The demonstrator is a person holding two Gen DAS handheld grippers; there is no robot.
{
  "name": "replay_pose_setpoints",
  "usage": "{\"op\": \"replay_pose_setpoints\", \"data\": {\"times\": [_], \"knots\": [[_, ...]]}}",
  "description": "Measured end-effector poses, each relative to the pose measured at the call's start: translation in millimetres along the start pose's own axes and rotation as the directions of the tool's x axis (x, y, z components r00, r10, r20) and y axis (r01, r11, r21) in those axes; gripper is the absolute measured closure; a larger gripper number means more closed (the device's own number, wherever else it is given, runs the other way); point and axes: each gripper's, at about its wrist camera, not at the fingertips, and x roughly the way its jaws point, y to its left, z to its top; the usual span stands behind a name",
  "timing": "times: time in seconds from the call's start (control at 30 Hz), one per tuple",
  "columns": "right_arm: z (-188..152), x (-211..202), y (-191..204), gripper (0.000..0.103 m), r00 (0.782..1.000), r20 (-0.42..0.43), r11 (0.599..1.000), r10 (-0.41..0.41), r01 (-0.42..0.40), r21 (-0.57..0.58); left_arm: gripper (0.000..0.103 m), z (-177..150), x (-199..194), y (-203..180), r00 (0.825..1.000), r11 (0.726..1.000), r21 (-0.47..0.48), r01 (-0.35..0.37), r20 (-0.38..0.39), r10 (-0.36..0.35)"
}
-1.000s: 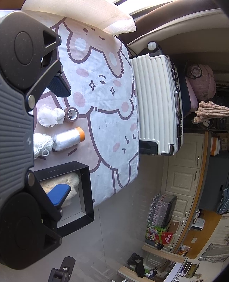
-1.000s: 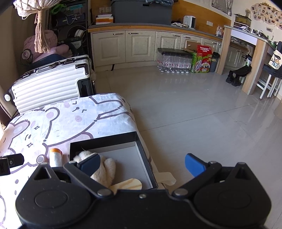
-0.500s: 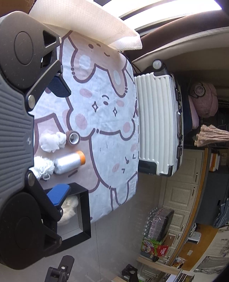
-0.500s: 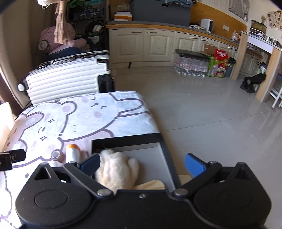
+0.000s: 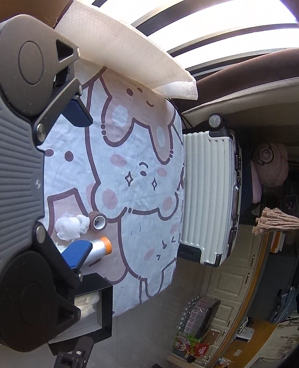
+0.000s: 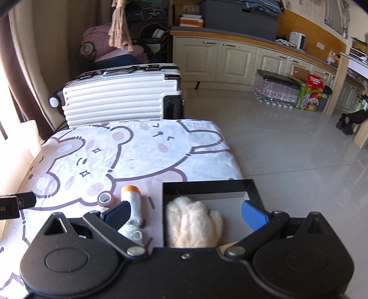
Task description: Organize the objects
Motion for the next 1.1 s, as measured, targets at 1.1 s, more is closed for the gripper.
{"op": "replay_pose_setpoints", "data": {"times": [1.1], "knots": [[22, 2, 35, 0.000, 0.999, 0.021, 0.994, 0.035, -0.032, -0.108, 0.000, 6, 5, -2, 0.997, 0.998, -0.022, 0.051, 0.053, -0.050]]}}
